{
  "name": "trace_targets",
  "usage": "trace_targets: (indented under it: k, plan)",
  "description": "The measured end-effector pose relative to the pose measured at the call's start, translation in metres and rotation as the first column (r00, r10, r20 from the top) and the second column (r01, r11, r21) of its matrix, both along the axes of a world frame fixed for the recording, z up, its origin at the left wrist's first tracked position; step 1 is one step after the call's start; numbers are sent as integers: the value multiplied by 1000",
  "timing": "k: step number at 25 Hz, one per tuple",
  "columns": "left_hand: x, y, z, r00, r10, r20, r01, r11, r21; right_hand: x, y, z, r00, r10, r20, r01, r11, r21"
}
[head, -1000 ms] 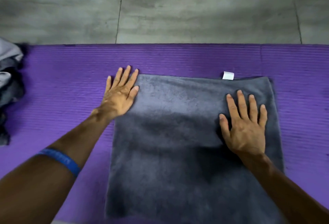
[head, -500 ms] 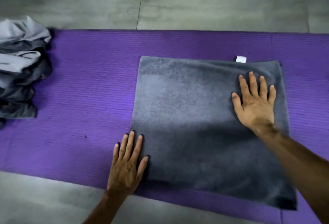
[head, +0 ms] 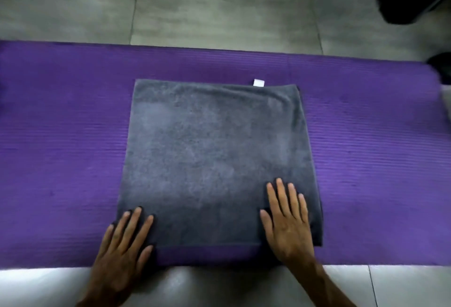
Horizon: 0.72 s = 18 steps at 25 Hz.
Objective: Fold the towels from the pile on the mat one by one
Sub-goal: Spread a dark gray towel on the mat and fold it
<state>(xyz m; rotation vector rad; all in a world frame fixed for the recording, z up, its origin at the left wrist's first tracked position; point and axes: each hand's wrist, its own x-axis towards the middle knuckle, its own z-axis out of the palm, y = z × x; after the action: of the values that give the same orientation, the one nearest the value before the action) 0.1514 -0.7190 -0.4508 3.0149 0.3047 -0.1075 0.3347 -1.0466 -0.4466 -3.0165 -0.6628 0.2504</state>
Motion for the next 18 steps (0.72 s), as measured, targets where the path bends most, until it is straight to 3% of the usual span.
trace_targets:
  k: [2,4,8,10,12,15,17,18]
  plan:
    - [29,-5,24,994,92,65,-90,996,-28,-3,-25,8,996,-94,-2,94,996,-9]
    - [78,-16,39,993,96,64,-92,994,-61,16,-11,11,998,-60,16,59,997,53]
    - [131,-64,27,968,-202,-150,196,979,-51,95,69,13,999,45,-2,-44,990,136]
    - [129,-80,23,952,-214,-217,194,975,-112,153,104,12,996,61,-65,-55,994,92]
    - [115,-83,22,962,-205,-178,175,969,-173,208,114,11,993,44,-106,-45,999,-6]
    - [81,-78,20,959,-256,-119,224,947,-229,266,91,17,967,-174,-184,170,985,-39]
    - [74,-69,16,957,-276,-85,247,934,-258,267,89,17,964,-249,-91,250,968,-2]
    - [77,-63,17,966,-256,-42,234,930,-283,253,103,15,982,-191,-11,191,981,34]
